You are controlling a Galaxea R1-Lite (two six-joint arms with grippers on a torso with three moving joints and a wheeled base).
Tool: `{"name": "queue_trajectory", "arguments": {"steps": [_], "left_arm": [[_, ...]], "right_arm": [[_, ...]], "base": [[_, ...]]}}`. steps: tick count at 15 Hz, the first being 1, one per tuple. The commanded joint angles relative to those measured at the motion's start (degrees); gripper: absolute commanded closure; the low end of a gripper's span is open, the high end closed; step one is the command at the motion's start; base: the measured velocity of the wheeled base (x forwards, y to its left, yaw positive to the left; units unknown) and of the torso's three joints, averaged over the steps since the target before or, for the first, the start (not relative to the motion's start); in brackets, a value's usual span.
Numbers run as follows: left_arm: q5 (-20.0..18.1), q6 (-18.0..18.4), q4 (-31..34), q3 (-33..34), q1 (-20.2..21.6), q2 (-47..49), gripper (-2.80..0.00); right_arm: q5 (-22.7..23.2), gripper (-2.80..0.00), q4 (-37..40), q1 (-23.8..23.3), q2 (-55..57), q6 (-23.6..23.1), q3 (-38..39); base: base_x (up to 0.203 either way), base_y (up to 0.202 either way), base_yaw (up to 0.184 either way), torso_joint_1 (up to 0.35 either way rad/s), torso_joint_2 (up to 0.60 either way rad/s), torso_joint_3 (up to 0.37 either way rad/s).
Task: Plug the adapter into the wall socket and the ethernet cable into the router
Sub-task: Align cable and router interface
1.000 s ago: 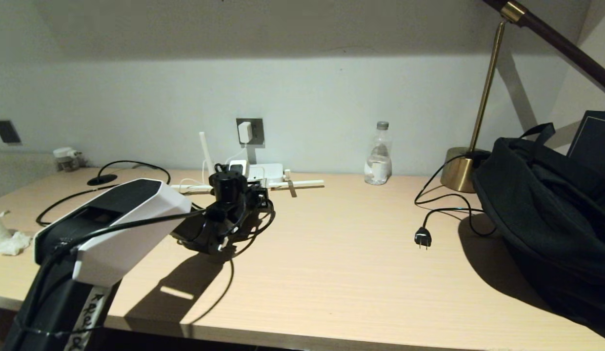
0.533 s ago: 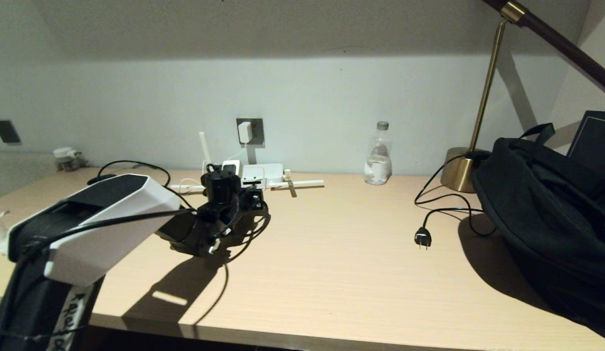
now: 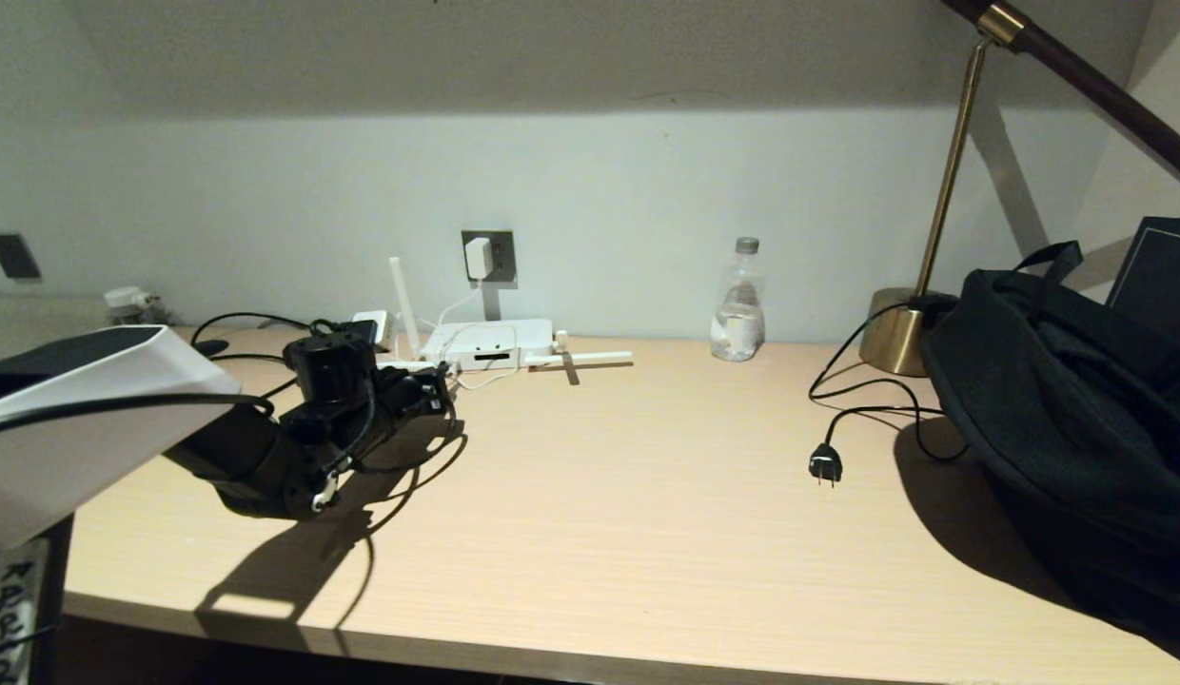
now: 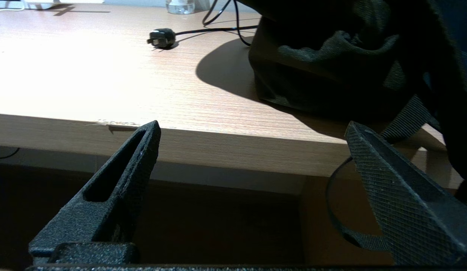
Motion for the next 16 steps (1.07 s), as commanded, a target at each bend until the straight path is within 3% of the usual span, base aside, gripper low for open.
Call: {"name": "queue_trajectory", "arguments": {"steps": [1, 4, 8, 16], "left_arm": [[-1.1, 0.1, -0.3, 0.1, 0.3, 0.5, 0.0], [-3.1, 3.7, -0.6, -1.7, 0.3, 2.4, 0.0], [-3.2, 5.3, 0.5, -9.4, 0.3, 5.9, 0.0], [-3.0, 5.4, 6.4, -12.4, 0.1, 6.6, 0.0]], "right_arm": [[0.0, -2.8, 0.0, 0.0, 0.0, 0.0, 0.0], [0.0, -2.8, 0.0, 0.0, 0.0, 0.0, 0.0], [0.0, -2.8, 0.0, 0.0, 0.0, 0.0, 0.0], [0.0, -2.8, 0.0, 0.0, 0.1, -0.1, 0.0]], "base": [[0.0, 0.0, 0.0, 0.0, 0.0, 0.0], [0.0, 0.0, 0.0, 0.0, 0.0, 0.0], [0.0, 0.0, 0.0, 0.0, 0.0, 0.0], [0.0, 0.0, 0.0, 0.0, 0.0, 0.0]]}}
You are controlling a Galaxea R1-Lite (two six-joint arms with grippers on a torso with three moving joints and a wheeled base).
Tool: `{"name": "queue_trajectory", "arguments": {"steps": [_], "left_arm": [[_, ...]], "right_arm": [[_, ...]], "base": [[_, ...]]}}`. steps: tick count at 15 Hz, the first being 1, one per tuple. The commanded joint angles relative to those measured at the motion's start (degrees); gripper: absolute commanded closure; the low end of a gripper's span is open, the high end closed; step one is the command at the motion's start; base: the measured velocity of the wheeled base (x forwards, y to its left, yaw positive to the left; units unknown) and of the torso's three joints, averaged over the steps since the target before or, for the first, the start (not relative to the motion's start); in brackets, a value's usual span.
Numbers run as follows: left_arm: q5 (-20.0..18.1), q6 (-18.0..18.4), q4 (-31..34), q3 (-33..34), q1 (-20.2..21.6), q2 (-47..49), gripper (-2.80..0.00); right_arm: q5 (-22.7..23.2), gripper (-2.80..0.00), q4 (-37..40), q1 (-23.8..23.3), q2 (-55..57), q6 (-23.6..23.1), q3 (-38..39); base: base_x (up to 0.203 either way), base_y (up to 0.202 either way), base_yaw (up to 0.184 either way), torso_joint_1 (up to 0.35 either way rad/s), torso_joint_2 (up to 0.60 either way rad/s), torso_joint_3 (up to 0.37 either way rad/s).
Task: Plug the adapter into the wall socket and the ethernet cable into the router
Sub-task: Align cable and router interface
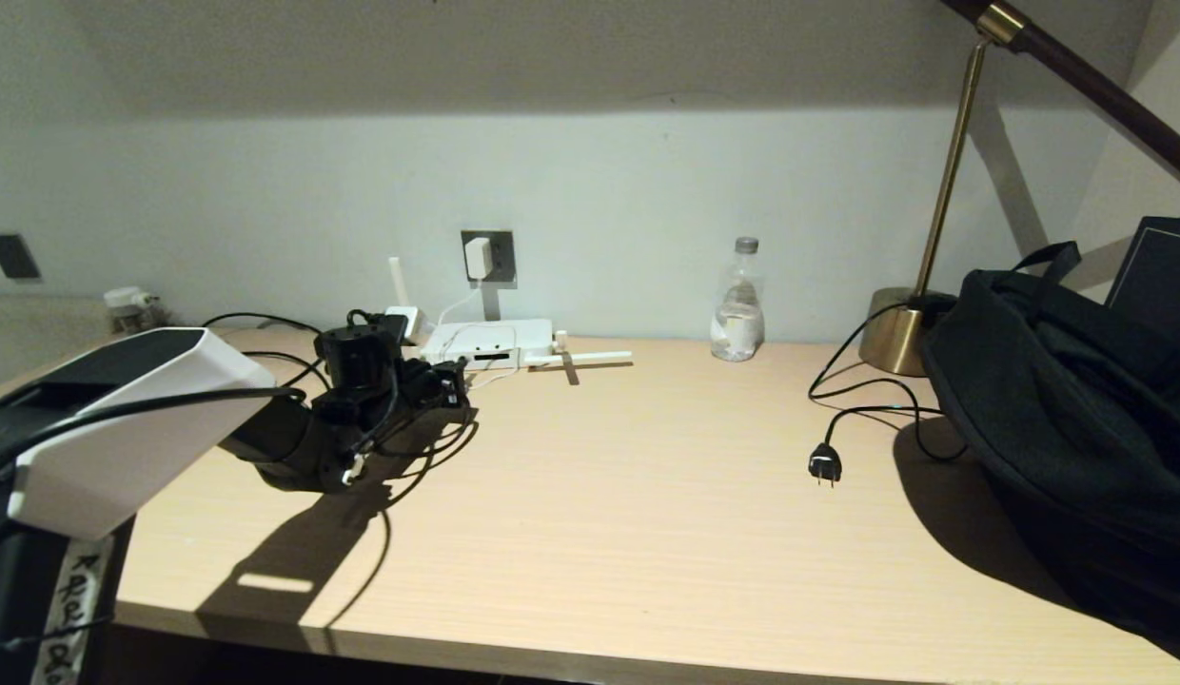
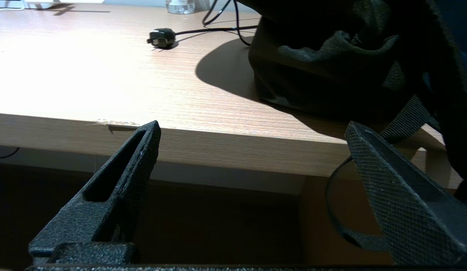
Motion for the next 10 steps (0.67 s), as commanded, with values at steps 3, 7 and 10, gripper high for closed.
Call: {"name": "queue_trajectory", "arguments": {"steps": [3, 7, 10], "left_arm": [[0.9, 0.0, 1.4, -3.2, 0.0, 1.8, 0.0], [1.5, 0.0, 4.1, -7.1, -0.2, 2.9, 0.0], [1.5, 0.0, 4.2, -7.2, -0.4, 3.0, 0.0]], "right_arm": [[0.0, -2.8, 0.0, 0.0, 0.0, -0.1, 0.0], [0.0, -2.8, 0.0, 0.0, 0.0, -0.1, 0.0], [0.0, -2.8, 0.0, 0.0, 0.0, -0.1, 0.0]], "base": [[0.0, 0.0, 0.0, 0.0, 0.0, 0.0], [0.0, 0.0, 0.0, 0.0, 0.0, 0.0], [0.0, 0.0, 0.0, 0.0, 0.0, 0.0]]}}
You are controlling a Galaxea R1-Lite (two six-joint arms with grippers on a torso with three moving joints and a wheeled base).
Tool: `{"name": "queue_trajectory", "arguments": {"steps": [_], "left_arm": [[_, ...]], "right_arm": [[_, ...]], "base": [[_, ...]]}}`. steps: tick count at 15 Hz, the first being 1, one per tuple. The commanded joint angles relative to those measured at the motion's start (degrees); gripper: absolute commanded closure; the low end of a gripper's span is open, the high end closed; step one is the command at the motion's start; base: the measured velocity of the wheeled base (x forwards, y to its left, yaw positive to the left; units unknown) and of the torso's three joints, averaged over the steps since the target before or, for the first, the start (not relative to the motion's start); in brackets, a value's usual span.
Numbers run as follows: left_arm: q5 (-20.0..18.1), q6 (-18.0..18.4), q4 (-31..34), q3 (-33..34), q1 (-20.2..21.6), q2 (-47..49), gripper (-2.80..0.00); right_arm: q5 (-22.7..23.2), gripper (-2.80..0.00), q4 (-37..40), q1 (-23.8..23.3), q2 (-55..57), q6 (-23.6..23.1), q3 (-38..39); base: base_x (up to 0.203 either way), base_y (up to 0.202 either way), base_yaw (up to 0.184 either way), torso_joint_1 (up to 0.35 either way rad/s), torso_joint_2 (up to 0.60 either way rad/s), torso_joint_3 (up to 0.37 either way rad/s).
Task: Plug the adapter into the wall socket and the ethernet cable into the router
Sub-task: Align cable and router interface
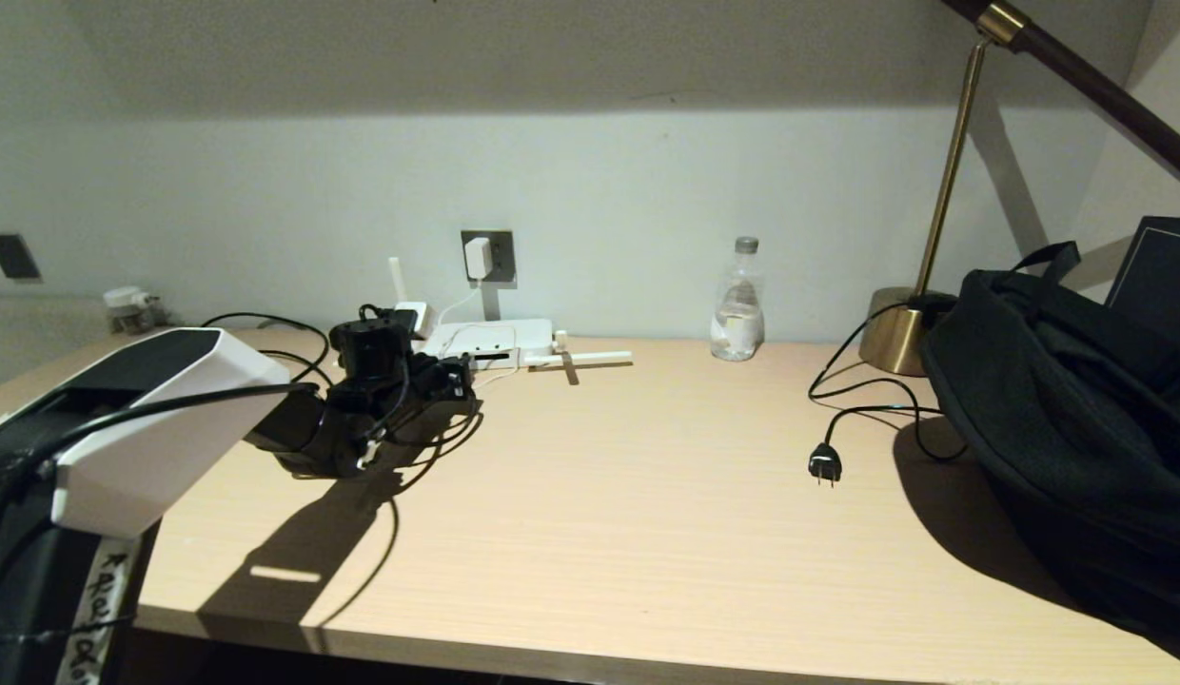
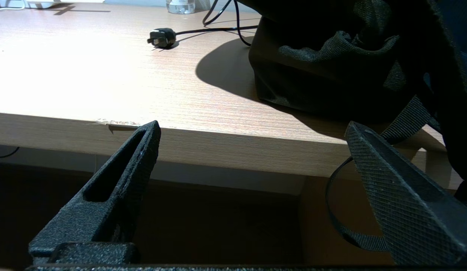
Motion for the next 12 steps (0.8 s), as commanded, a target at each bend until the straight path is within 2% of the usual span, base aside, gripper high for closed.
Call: {"name": "queue_trajectory", "arguments": {"steps": [1, 12], "left_arm": [[0.0, 0.0, -0.3, -0.1, -0.1, 0.2, 0.0], [0.3, 0.0, -0.3, -1.3, -0.4, 2.1, 0.0]], "right_arm": [[0.0, -2.8, 0.0, 0.0, 0.0, 0.0, 0.0], [0.0, -2.8, 0.0, 0.0, 0.0, 0.0, 0.0]], "base": [[0.0, 0.0, 0.0, 0.0, 0.0, 0.0], [0.0, 0.0, 0.0, 0.0, 0.0, 0.0]]}}
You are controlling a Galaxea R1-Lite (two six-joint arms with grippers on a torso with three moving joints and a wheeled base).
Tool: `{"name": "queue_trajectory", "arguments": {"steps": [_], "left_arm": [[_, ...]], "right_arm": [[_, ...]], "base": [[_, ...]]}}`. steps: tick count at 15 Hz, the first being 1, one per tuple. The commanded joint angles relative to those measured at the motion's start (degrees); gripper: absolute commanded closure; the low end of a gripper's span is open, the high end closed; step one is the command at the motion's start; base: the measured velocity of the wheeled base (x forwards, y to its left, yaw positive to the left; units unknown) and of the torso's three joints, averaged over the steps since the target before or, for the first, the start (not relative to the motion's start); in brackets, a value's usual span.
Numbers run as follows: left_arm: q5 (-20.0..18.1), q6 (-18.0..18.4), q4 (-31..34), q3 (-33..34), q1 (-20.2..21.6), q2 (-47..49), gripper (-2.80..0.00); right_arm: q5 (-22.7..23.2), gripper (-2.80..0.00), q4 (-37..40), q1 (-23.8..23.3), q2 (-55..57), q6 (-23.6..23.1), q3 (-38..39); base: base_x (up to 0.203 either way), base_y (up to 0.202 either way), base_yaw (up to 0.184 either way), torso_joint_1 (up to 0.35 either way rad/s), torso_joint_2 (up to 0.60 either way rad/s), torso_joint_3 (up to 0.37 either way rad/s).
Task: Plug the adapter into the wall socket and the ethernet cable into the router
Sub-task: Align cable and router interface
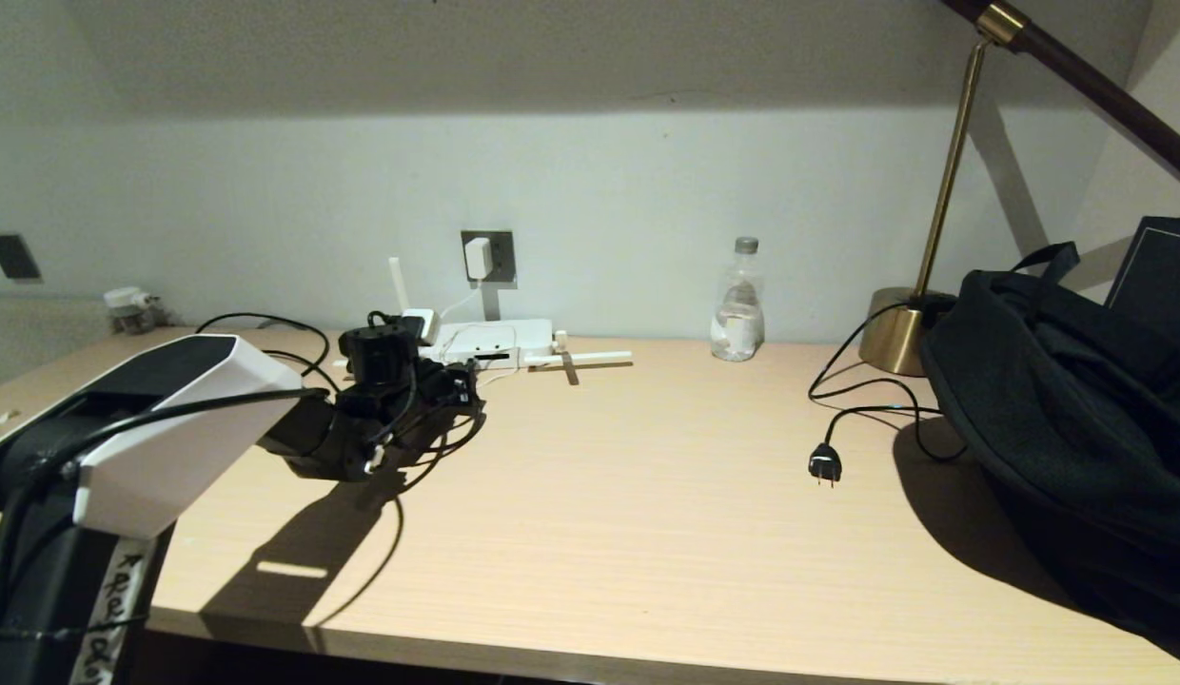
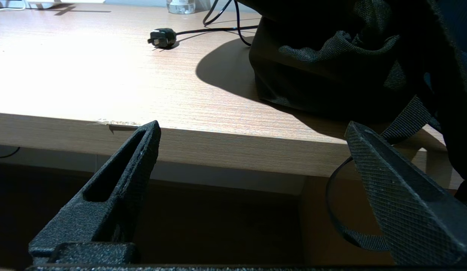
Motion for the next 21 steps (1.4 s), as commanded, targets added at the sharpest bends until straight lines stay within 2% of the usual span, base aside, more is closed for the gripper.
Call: {"name": "queue_trajectory", "arguments": {"steps": [1, 18, 21], "left_arm": [[0.4, 0.0, -0.2, -1.1, -0.1, 0.8, 0.0], [1.0, -0.1, 1.1, -3.9, -0.3, 1.8, 0.0], [2.7, -0.1, 1.4, -6.6, -0.3, 3.0, 0.0]], "right_arm": [[0.0, -2.8, 0.0, 0.0, 0.1, 0.0, 0.0], [0.0, -2.8, 0.0, 0.0, 0.1, -0.1, 0.0], [0.0, -2.8, 0.0, 0.0, 0.0, -0.1, 0.0]], "base": [[0.0, 0.0, 0.0, 0.0, 0.0, 0.0], [0.0, 0.0, 0.0, 0.0, 0.0, 0.0], [0.0, 0.0, 0.0, 0.0, 0.0, 0.0]]}}
